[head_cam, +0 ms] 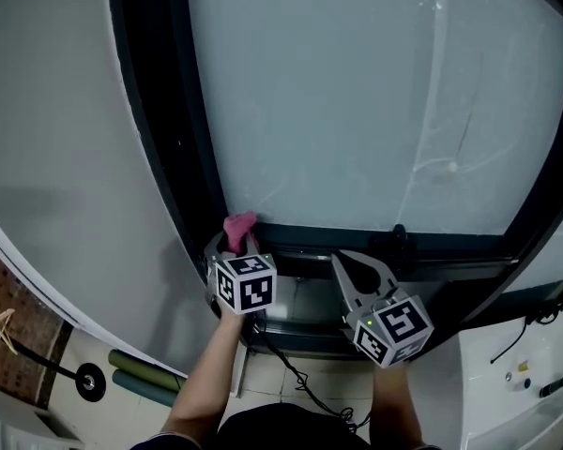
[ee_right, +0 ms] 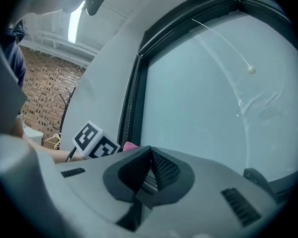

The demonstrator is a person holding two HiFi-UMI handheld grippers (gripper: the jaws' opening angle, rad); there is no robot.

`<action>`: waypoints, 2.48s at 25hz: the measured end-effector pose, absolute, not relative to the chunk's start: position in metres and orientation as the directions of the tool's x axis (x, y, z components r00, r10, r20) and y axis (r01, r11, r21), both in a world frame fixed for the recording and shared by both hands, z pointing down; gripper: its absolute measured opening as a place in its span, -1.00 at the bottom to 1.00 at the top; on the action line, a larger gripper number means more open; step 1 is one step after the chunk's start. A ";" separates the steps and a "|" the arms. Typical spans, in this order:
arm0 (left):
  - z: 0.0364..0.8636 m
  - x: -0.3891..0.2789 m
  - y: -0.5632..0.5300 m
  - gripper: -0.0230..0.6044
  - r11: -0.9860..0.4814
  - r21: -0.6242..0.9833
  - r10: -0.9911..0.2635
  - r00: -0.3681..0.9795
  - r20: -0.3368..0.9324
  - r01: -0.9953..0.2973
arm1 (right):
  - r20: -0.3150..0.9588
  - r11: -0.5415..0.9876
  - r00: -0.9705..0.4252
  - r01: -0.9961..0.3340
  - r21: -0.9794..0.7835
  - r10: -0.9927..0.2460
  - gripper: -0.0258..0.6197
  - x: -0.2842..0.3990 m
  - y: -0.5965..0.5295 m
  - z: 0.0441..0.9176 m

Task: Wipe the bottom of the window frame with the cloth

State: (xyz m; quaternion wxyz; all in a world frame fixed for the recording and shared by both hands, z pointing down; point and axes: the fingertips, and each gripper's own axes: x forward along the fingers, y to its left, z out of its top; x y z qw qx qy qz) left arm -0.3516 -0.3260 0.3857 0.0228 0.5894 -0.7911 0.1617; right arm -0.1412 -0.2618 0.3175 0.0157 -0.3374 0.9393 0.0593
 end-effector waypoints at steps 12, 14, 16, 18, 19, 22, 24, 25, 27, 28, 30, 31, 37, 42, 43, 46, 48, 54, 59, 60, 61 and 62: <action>0.426 -0.334 -0.340 -0.55 0.166 -0.133 -0.924 -0.201 0.324 -0.977 | -0.021 0.710 -0.717 -0.694 0.122 -0.697 -0.90 -0.105 -0.268 0.317; 0.427 -0.322 -0.341 -0.56 0.148 -0.113 -0.930 -0.177 0.321 -0.983 | -0.012 0.699 -0.706 -0.703 0.130 -0.708 -0.90 -0.094 -0.267 0.316; 0.427 -0.303 -0.343 -0.56 0.112 -0.091 -0.937 -0.135 0.322 -0.990 | -0.008 0.682 -0.689 -0.719 0.132 -0.725 -0.90 -0.080 -0.266 0.316; 0.428 -0.280 -0.346 -0.56 0.070 -0.085 -0.941 -0.094 0.325 -0.994 | -0.004 0.664 -0.670 -0.736 0.134 -0.742 -0.90 -0.066 -0.266 0.315; 0.429 -0.269 -0.348 -0.56 0.053 -0.084 -0.942 -0.078 0.326 -0.995 | -0.002 0.655 -0.662 -0.743 0.137 -0.750 -0.90 -0.059 -0.266 0.315; 0.429 -0.241 -0.352 -0.56 0.014 -0.076 -0.944 -0.038 0.328 -0.997 | 0.002 0.632 -0.639 -0.761 0.145 -0.769 -0.90 -0.039 -0.265 0.313; 0.429 -0.221 -0.354 -0.56 -0.012 -0.067 -0.945 -0.011 0.327 -0.998 | 0.005 0.615 -0.621 -0.775 0.146 -0.784 -0.90 -0.024 -0.264 0.313; 0.428 -0.211 -0.355 -0.56 -0.026 -0.065 -0.946 0.003 0.325 -0.998 | 0.007 0.606 -0.611 -0.782 0.146 -0.791 -0.90 -0.016 -0.264 0.313; 0.427 -0.190 -0.358 -0.56 -0.053 -0.065 -0.946 0.029 0.322 -0.997 | 0.008 0.589 -0.595 -0.795 0.145 -0.804 -0.90 -0.003 -0.263 0.313; 0.427 -0.180 -0.359 -0.56 -0.065 -0.065 -0.947 0.041 0.320 -0.996 | 0.008 0.582 -0.588 -0.800 0.147 -0.809 -0.90 0.004 -0.263 0.313; 0.426 -0.161 -0.362 -0.56 -0.088 -0.063 -0.946 0.064 0.317 -0.994 | 0.012 0.569 -0.574 -0.808 0.153 -0.818 -0.90 0.016 -0.261 0.312; 0.426 -0.152 -0.362 -0.56 -0.100 -0.063 -0.946 0.075 0.316 -0.993 | 0.013 0.562 -0.567 -0.813 0.155 -0.824 -0.90 0.022 -0.261 0.311; 0.425 -0.102 -0.367 -0.56 -0.145 -0.058 -0.946 0.121 0.302 -0.988 | 0.016 0.518 -0.523 -0.839 0.168 -0.852 -0.90 0.059 -0.258 0.309; 0.424 -0.074 -0.367 -0.56 -0.136 -0.054 -0.958 0.118 0.263 -0.989 | 0.022 0.485 -0.489 -0.857 0.172 -0.872 -0.90 0.089 -0.253 0.310; 0.424 -0.069 -0.366 -0.56 -0.132 -0.052 -0.960 0.115 0.254 -0.990 | 0.023 0.480 -0.483 -0.860 0.174 -0.875 -0.90 0.094 -0.252 0.310; 0.423 -0.053 -0.365 -0.56 -0.131 -0.046 -0.965 0.117 0.233 -0.990 | 0.028 0.463 -0.466 -0.868 0.179 -0.885 -0.90 0.111 -0.248 0.310; 0.422 -0.042 -0.364 -0.56 -0.138 -0.040 -0.967 0.126 0.221 -0.990 | 0.030 0.451 -0.453 -0.874 0.181 -0.891 -0.90 0.121 -0.245 0.310; 0.421 -0.012 -0.365 -0.56 -0.116 -0.037 -0.979 0.108 0.175 -0.993 | 0.035 0.413 -0.414 -0.889 0.196 -0.909 -0.90 0.153 -0.237 0.309; 0.421 0.013 -0.366 -0.56 -0.107 -0.009 -0.982 0.104 0.157 -0.994 | 0.038 0.386 -0.387 -0.899 0.208 -0.921 -0.90 0.179 -0.232 0.307; 0.421 0.020 -0.367 -0.56 -0.117 -0.006 -0.981 0.115 0.158 -0.993 | 0.038 0.382 -0.383 -0.900 0.211 -0.923 -0.90 0.183 -0.232 0.306; 0.421 0.029 -0.367 -0.56 -0.131 -0.005 -0.979 0.129 0.160 -0.991 | 0.037 0.378 -0.379 -0.901 0.214 -0.924 -0.90 0.188 -0.232 0.306; 0.421 0.038 -0.369 -0.56 -0.145 -0.005 -0.976 0.143 0.164 -0.989 | 0.036 0.374 -0.375 -0.902 0.217 -0.926 -0.90 0.192 -0.231 0.306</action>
